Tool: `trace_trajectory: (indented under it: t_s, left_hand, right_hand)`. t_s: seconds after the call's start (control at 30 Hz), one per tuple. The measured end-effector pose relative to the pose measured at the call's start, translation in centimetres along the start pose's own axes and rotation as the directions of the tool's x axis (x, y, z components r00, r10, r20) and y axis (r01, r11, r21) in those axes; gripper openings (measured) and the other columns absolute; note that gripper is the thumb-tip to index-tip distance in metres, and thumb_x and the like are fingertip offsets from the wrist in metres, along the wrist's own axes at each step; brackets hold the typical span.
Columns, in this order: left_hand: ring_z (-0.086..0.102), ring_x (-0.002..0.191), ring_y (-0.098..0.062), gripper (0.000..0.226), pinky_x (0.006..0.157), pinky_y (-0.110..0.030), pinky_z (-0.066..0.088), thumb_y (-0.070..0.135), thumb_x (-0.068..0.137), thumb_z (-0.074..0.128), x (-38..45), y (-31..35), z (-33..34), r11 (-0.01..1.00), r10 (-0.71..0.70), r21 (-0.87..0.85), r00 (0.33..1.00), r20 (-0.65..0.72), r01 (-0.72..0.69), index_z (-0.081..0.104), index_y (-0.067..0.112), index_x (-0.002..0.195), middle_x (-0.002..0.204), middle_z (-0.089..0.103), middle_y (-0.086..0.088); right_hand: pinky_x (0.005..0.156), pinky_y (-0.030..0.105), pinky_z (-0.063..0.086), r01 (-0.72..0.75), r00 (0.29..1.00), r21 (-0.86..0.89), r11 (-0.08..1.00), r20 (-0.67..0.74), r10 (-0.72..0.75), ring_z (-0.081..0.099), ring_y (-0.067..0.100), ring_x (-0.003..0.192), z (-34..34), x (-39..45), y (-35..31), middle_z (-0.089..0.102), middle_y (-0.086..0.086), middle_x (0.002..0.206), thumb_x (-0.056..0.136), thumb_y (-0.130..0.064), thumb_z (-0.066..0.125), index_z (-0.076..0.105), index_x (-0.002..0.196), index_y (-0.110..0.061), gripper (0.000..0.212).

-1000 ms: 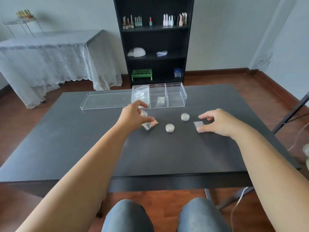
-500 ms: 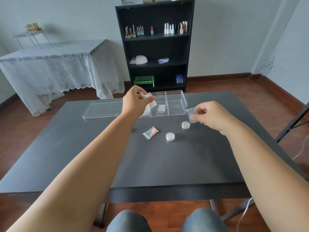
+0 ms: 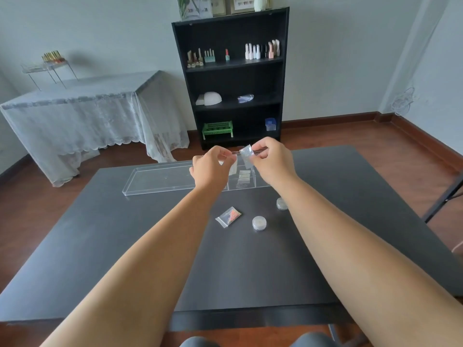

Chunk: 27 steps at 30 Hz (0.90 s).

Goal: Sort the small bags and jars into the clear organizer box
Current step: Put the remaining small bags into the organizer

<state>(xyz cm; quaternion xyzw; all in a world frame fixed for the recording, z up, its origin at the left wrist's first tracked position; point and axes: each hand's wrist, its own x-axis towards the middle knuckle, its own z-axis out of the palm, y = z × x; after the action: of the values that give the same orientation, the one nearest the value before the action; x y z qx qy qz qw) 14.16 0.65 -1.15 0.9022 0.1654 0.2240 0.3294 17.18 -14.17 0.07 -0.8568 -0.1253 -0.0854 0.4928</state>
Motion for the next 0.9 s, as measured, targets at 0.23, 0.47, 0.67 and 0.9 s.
trace_trajectory:
  t_s: [0.23,0.47,0.67,0.9]
  left_hand:
    - [0.057,0.094,-0.011,0.033,0.082,-0.034,0.048,0.037,0.082,0.069,-3.7,0.5,-2.6,0.990,0.044,-0.131,0.999,-0.014,-0.046,0.057,0.037,0.113,0.105,0.062,0.013]
    - [0.053,0.100,-0.017,0.045,0.079,-0.028,0.040,0.045,0.076,0.073,-9.8,-2.5,-3.4,0.972,-0.009,0.222,0.925,0.379,-0.081,0.061,0.031,0.117,0.113,0.054,0.007]
    - [0.058,0.089,-0.012,0.029,0.056,-0.018,0.038,0.027,0.076,0.073,-9.5,-2.5,-3.3,0.992,-0.096,0.113,0.894,0.438,0.051,0.056,0.032,0.099,0.104,0.059,0.010]
    - [0.053,0.061,-0.014,0.027,0.054,-0.025,0.044,0.039,0.078,0.072,-9.4,-1.9,-3.0,0.985,-0.146,-0.062,0.974,0.172,0.159,0.055,0.020,0.071,0.065,0.060,0.011]
  right_hand:
    - [0.074,0.037,0.043,0.106,0.963,-0.286,0.952,-0.208,-0.170,0.049,0.025,0.093,1.2,-0.7,2.7,0.061,0.001,0.093,0.091,-0.028,0.057,0.068,0.088,-0.025,0.012]
    - [0.083,0.034,0.026,0.039,0.973,-0.321,0.946,-0.205,-0.109,0.042,0.029,0.109,0.2,-2.1,6.9,0.052,0.001,0.120,0.093,-0.029,0.056,0.069,0.098,-0.028,0.015]
    - [0.088,0.040,0.034,0.059,0.986,-0.330,0.942,-0.127,-0.107,0.041,0.029,0.113,0.0,-2.1,7.7,0.052,0.004,0.125,0.094,-0.035,0.056,0.072,0.096,-0.023,0.019]
    - [0.085,0.034,0.033,0.032,0.992,-0.267,0.963,-0.112,-0.064,0.041,0.025,0.111,-0.1,-1.9,7.8,0.052,0.003,0.121,0.094,-0.036,0.055,0.070,0.097,-0.026,0.019]
